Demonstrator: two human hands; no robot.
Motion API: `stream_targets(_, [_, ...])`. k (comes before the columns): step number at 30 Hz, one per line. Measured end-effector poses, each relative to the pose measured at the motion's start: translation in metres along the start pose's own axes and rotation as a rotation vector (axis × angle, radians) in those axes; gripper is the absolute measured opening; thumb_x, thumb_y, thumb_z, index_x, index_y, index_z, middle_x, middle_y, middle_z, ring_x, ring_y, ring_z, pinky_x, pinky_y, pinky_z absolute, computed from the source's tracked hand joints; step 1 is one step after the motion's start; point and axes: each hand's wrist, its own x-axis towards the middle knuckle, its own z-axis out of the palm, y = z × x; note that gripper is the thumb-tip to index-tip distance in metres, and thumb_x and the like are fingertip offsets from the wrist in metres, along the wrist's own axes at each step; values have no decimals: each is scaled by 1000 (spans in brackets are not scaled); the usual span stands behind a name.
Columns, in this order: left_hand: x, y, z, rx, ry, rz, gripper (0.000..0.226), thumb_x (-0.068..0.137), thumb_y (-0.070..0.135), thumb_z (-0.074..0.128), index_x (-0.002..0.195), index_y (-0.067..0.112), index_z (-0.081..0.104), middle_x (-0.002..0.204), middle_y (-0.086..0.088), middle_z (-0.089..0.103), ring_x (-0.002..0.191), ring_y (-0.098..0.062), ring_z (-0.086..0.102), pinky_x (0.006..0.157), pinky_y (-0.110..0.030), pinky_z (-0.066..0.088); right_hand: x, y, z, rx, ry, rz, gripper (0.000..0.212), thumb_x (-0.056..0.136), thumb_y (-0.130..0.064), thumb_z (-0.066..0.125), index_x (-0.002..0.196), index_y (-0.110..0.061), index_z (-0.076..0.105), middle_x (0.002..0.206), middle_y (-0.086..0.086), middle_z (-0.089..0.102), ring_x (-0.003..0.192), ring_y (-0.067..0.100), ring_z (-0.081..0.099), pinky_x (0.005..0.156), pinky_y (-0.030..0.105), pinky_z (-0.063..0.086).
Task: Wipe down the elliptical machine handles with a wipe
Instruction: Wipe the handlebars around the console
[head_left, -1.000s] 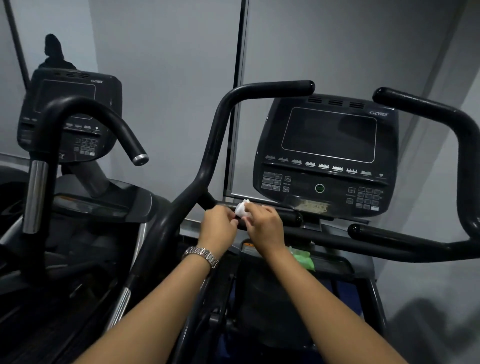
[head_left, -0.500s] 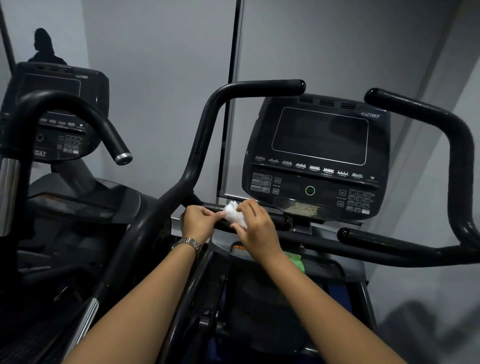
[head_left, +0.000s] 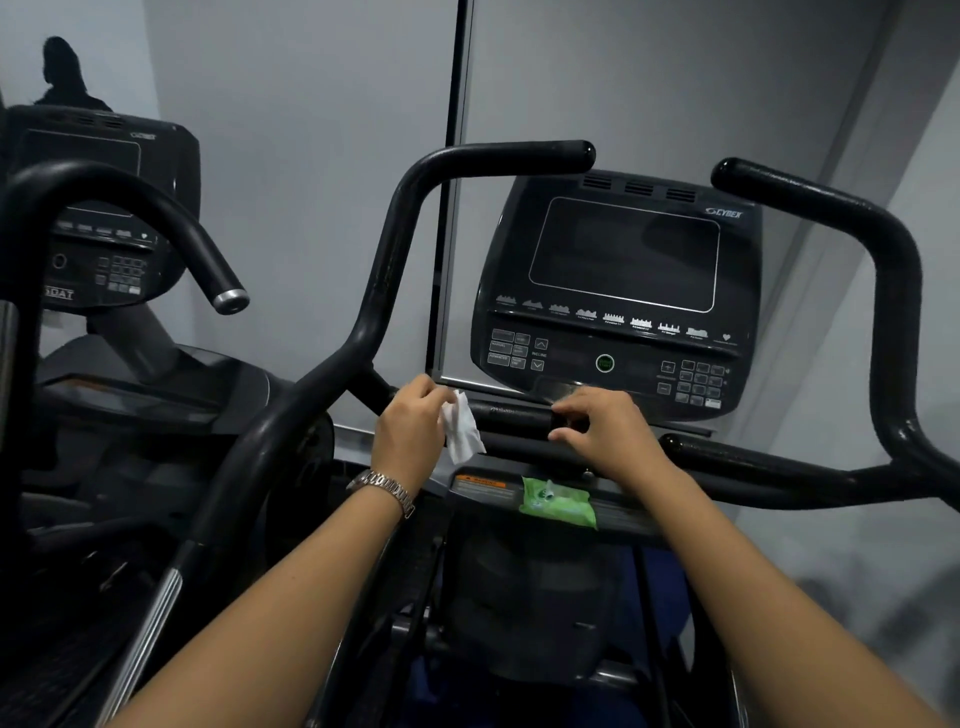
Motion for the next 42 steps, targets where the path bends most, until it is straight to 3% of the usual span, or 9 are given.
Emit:
stream_targets(3, [-1,4,5,59,20,40,10,71,1,77,74,8,71,71,-3,60,61,-17,54,44,-19,41,-3,3,2,-7,-9,9,33,75,-20,80,106,-13,73,109,-3,70,98,15,64,92,34,50])
stream_targets(5, [-4,7,10,75,43,63,3,77,7,73,76,8,71,74,-3,61,67,-18,55,49,-19,46,-4,4,3,3,5,2,31,75,-17,80,104,-12,74,108,-3,70,98,15,64,93,34,50])
stream_targets(7, [-9,12,14,56,23,84,11,81,14,67,85,5,69,84,-6,63,80,-20,58,61,-26,55,-4,6,4,30,31,-1,29,73,-15,81,102,-12,75,106,-3,71,97,14,65,92,34,51])
stream_targets(10, [-12,9,13,71,-43,142,27,78,24,74,92,2,68,93,-10,65,88,-23,60,70,-27,56,-5,7,5,67,61,8,28,71,-14,82,99,-13,76,103,-3,72,96,13,66,92,33,51])
stream_targets(14, [-3,-24,4,84,-57,81,26,75,19,77,91,-1,68,92,-13,66,87,-26,62,70,-36,58,-4,7,6,78,58,10,28,70,-15,82,98,-14,76,103,-3,73,98,12,66,94,31,50])
stream_targets(22, [-2,-21,6,-17,-34,119,22,72,14,80,90,4,72,88,-7,68,79,-22,63,67,-28,54,-4,7,5,135,79,37,28,66,-13,85,94,-12,77,97,-2,74,94,12,67,92,35,52])
stream_targets(32, [5,-9,9,-78,-64,150,24,78,22,75,100,13,74,92,-4,71,81,-19,66,70,-32,57,-3,4,2,145,46,72,28,68,-13,84,95,-12,76,99,-1,74,96,12,66,93,30,50])
stream_targets(36, [17,3,10,-97,-81,12,25,87,35,63,97,15,75,90,0,70,79,-12,61,70,-27,50,1,0,-1,103,-2,80,28,71,-13,82,97,-11,76,99,1,73,97,14,66,92,30,50])
stream_targets(42, [8,21,20,-45,-92,211,21,84,29,69,97,13,74,89,0,70,77,-13,61,68,-20,45,0,-4,-4,72,-32,97,27,74,-13,80,101,-11,75,102,1,72,97,15,65,90,27,49])
